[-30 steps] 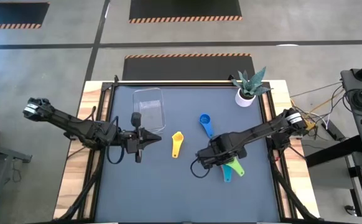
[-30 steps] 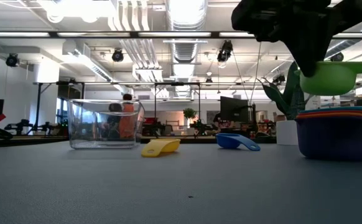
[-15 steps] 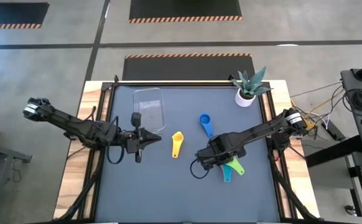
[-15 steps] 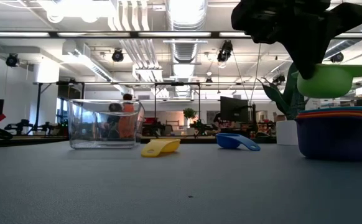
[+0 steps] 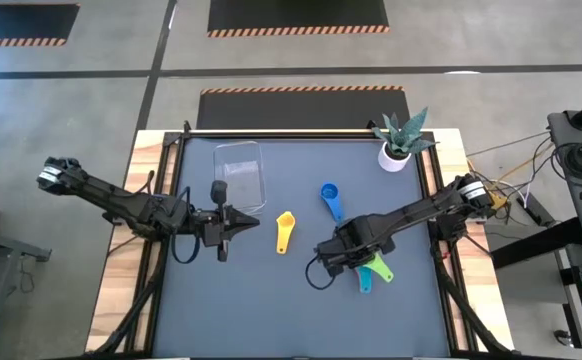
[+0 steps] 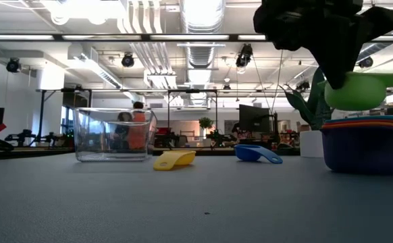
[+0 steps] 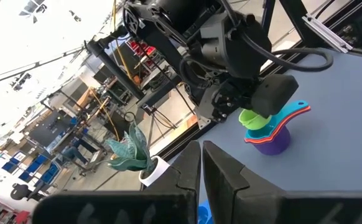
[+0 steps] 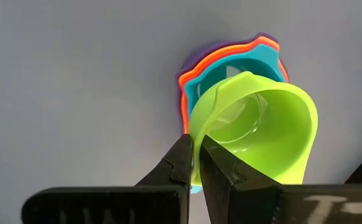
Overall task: Nest measuring cups in basket
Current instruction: Stack the green measuring cup on top of the light blue measuring cup
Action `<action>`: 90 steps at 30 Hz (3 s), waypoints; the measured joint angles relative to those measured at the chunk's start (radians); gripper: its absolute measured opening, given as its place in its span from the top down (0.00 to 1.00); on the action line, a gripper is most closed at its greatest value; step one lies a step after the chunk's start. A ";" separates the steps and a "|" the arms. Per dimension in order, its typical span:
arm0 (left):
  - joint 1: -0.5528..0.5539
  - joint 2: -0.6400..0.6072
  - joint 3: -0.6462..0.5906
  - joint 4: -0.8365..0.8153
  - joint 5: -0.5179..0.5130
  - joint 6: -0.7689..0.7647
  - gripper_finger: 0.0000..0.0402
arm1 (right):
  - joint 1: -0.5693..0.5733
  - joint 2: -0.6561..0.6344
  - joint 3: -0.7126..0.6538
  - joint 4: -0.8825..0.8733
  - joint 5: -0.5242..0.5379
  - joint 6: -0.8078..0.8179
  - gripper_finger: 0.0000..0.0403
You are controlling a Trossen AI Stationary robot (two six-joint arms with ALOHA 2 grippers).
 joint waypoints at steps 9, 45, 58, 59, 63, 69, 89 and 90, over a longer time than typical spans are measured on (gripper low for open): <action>0.000 0.000 0.000 0.000 0.000 0.000 1.00 | 0.000 0.000 -0.035 0.007 -0.001 0.005 0.89; 0.000 0.000 0.000 0.003 0.000 -0.001 1.00 | 0.222 -0.434 -0.509 0.132 0.254 0.006 0.98; 0.000 0.000 0.000 0.017 0.000 -0.005 1.00 | 0.309 -0.560 -0.720 0.369 0.256 0.108 0.98; 0.000 0.000 0.000 0.017 0.000 -0.005 1.00 | 0.316 -0.559 -0.719 0.371 0.254 0.116 0.98; 0.000 0.000 0.000 0.017 0.000 -0.005 1.00 | 0.348 -0.547 -0.716 0.379 0.231 0.165 0.98; 0.000 0.000 0.000 0.016 0.000 -0.005 1.00 | 0.381 -0.497 -0.716 0.421 0.228 0.211 0.98; 0.000 0.000 0.000 0.015 0.000 -0.005 1.00 | 0.407 -0.380 -0.585 0.400 0.228 0.221 0.98; 0.000 0.000 0.000 0.015 0.000 -0.005 1.00 | 0.407 -0.372 -0.588 0.405 0.228 0.225 0.98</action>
